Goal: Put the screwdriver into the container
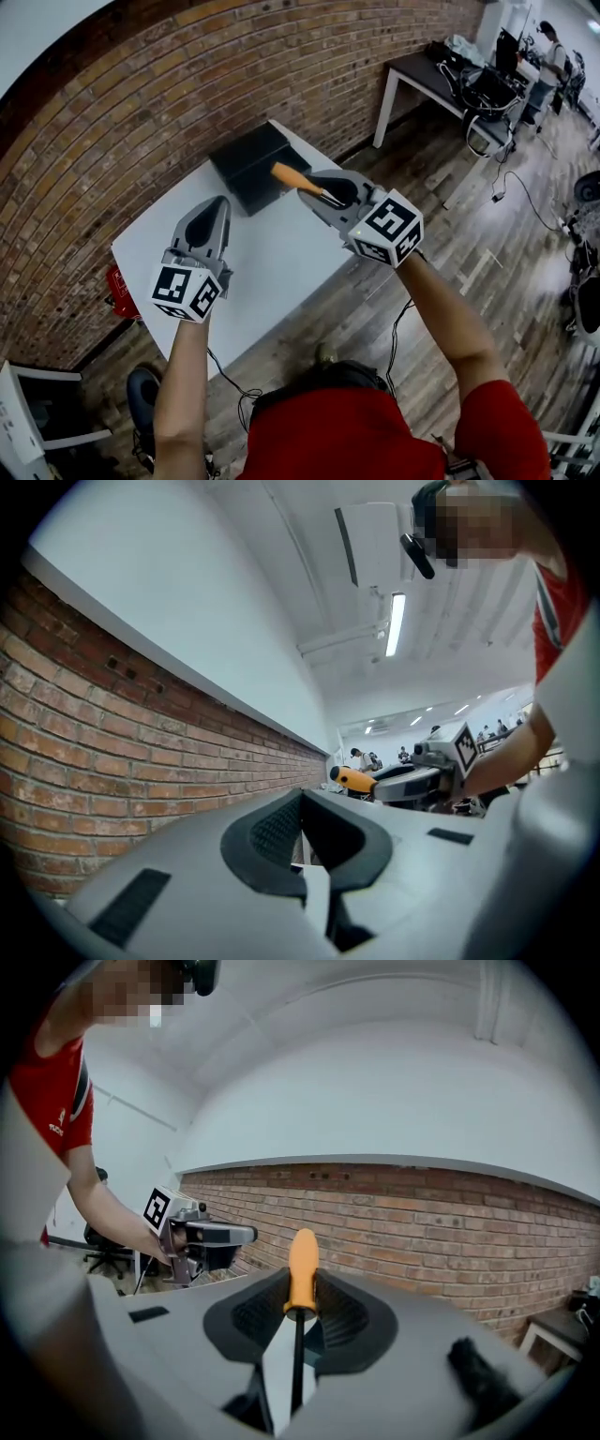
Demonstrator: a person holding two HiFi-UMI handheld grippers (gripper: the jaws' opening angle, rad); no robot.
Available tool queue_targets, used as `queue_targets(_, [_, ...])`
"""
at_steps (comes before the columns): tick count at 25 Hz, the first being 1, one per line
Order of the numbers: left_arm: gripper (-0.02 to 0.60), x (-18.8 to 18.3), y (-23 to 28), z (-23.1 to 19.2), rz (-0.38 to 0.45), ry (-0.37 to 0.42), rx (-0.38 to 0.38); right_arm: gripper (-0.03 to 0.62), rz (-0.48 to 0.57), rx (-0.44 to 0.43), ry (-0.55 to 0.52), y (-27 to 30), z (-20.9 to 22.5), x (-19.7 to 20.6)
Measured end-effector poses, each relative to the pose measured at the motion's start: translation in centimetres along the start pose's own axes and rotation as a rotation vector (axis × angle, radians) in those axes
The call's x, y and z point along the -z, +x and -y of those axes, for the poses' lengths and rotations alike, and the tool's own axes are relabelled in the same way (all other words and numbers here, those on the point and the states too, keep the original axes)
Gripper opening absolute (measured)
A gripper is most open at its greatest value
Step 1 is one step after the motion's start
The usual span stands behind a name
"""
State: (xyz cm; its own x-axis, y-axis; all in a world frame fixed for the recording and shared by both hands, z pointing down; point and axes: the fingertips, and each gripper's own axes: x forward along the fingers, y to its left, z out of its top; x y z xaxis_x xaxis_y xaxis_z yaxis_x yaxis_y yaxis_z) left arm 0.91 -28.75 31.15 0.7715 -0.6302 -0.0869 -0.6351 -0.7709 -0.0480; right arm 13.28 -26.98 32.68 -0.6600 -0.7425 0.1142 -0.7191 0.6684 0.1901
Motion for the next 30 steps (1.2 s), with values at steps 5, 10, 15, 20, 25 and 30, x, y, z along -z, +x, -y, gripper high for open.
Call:
queue_targets(5, [0.012,1.0,3.1,-1.4,-0.025,0.005,-0.06,0.094,-0.031,-0.074,-0.018,2.5,3.7,1.7])
queue_targets(10, [0.012,2.1,4.8,-3.8,-0.049,0.011,-0.107,0.094,-0.091,-0.147,-0.062,6.1,5.3,3.6])
queue_targets(15, [0.012,3.2,6.4,-6.7,-0.058,0.023,-0.121,0.094,-0.126,-0.214,-0.077,9.5,6.1,5.5])
queue_targets(20, [0.012,5.1,8.2,-10.4,-0.085,0.046,-0.106,0.094,-0.171,-0.271,-0.119,13.6,7.1,7.0])
queue_targets(25, [0.012,7.7,9.4,-12.9,-0.11,0.016,-0.095,0.094,-0.265,-0.327,-0.186,16.6,8.3,9.8])
queue_targets(30, [0.012,10.1,10.4,-13.5,-0.136,-0.019,-0.104,0.094,-0.329,-0.403,-0.237,19.6,8.7,13.2])
